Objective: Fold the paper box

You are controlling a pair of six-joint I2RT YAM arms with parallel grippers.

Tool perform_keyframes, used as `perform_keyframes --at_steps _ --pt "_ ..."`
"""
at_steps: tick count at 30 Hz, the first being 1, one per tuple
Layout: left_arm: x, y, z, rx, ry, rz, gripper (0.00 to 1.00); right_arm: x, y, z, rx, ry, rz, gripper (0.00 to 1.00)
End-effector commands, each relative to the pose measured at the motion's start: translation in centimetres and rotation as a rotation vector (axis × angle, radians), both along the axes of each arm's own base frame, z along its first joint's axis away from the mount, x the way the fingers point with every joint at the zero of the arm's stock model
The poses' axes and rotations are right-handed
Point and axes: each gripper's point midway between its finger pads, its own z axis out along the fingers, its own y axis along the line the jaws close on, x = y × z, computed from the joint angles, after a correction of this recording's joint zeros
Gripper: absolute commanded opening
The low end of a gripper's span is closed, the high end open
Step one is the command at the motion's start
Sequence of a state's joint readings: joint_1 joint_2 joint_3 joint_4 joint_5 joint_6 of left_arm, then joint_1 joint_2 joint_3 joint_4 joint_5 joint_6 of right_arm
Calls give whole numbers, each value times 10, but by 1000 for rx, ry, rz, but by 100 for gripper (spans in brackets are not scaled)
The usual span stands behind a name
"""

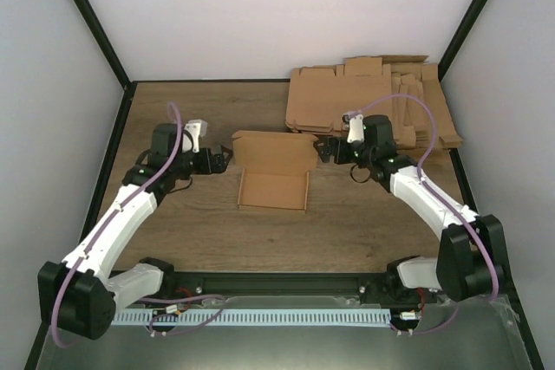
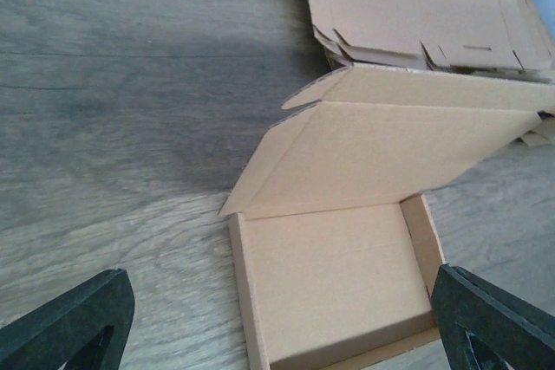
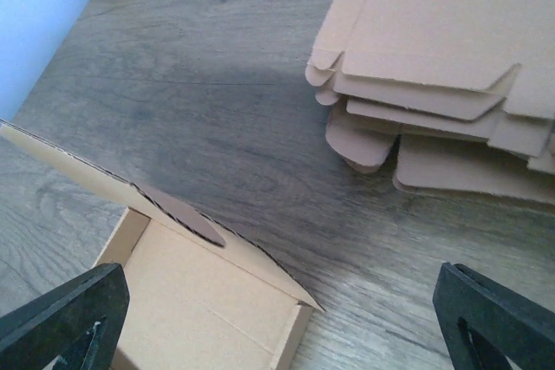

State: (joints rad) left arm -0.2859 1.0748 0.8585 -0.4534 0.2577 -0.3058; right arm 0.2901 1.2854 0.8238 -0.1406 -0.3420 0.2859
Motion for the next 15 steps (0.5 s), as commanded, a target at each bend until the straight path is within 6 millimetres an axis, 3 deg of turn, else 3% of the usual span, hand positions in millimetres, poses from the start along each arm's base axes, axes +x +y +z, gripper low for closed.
perform_keyframes --at_steps 1,6,9,15 --pt "9 -20 3 -29 -32 -118 94 9 10 13 -3 -36 79 100" --pt "24 -28 -4 -24 -10 -145 81 16 18 3 -16 -29 127 95" --pt "33 -29 -5 -14 -18 -134 79 18 24 1 -6 -19 154 88" --pt "51 -35 -14 17 -14 -170 80 22 36 10 11 -59 224 88"
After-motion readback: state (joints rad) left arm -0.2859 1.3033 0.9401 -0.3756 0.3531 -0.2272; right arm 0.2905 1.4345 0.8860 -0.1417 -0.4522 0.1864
